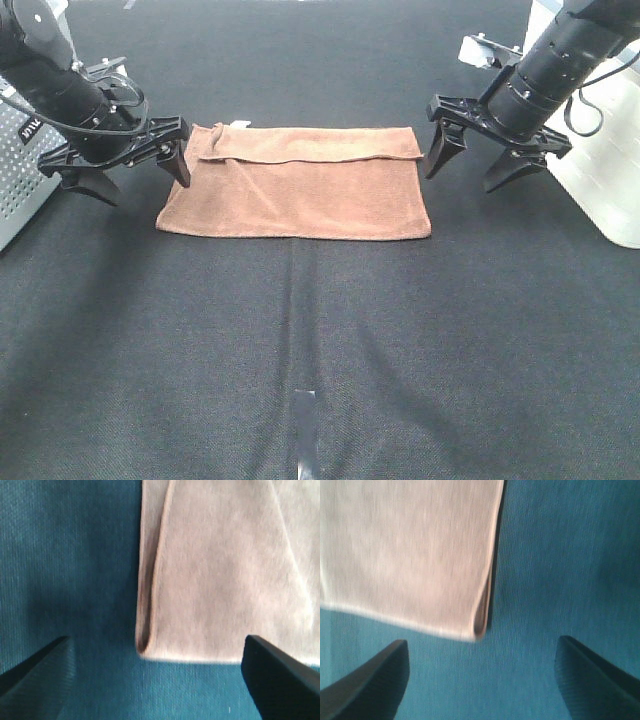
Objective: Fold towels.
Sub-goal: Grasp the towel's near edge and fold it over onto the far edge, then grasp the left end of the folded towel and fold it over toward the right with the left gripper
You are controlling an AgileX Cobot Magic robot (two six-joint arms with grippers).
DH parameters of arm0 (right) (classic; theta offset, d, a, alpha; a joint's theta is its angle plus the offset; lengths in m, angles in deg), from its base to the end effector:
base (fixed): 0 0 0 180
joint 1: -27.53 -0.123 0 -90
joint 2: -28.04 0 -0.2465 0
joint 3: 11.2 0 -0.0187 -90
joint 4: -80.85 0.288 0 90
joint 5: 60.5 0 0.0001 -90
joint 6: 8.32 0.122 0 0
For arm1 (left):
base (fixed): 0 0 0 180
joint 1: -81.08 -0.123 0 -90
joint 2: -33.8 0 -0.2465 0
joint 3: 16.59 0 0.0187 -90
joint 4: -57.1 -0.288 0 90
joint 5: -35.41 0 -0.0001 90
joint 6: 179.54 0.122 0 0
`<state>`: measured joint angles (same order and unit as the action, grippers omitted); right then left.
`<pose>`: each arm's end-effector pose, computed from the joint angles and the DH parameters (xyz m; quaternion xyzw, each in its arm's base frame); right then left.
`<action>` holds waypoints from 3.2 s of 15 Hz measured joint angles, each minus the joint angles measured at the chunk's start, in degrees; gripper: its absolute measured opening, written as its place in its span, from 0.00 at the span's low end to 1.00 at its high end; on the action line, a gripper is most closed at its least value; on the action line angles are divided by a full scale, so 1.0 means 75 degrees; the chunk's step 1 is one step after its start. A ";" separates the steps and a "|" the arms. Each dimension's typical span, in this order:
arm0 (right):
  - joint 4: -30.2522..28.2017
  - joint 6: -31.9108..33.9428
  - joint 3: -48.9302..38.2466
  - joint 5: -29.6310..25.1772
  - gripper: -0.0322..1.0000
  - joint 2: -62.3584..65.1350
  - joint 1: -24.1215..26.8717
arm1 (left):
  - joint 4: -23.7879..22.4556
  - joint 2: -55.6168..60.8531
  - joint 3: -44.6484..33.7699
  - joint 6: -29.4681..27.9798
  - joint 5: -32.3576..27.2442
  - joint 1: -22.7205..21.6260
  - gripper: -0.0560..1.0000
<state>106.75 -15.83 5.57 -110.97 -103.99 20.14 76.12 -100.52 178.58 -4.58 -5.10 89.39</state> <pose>0.4583 0.1009 0.0904 -0.0063 0.9744 0.1891 0.1212 0.4685 -0.0946 0.0648 -0.0770 0.9734 -0.1472 0.1581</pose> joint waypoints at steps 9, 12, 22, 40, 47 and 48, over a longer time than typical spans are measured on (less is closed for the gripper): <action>0.1513 -0.0978 -0.0008 0.0764 0.65 -0.1238 0.0000 | 0.1253 -0.0932 0.0252 0.0504 0.0588 0.0000 0.76; 0.1879 -0.0985 0.0008 0.0772 0.44 -0.1390 0.0000 | 0.1642 -0.1047 0.0283 0.0817 0.0535 0.0000 0.56; 0.1390 -0.0504 -0.0474 -0.0107 0.05 -0.0901 0.0000 | 0.0634 -0.0367 -0.0115 0.0871 -0.1268 0.0000 0.07; 0.1322 -0.1314 -0.2483 0.0710 0.05 0.1329 -0.0008 | 0.1077 0.1864 -0.2345 0.1176 0.0061 0.0031 0.07; 0.1108 -0.1146 -0.0726 0.0756 0.05 -0.0267 -0.0008 | 0.0970 0.0099 -0.0542 0.1008 0.0367 0.0031 0.11; 0.1108 -0.1146 -0.0726 0.0756 0.05 -0.0267 -0.0008 | 0.0970 0.0099 -0.0542 0.1008 0.0367 0.0031 0.11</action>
<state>115.06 -24.42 0.12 -105.30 -106.00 20.08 83.40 -99.78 174.51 2.98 -2.35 89.62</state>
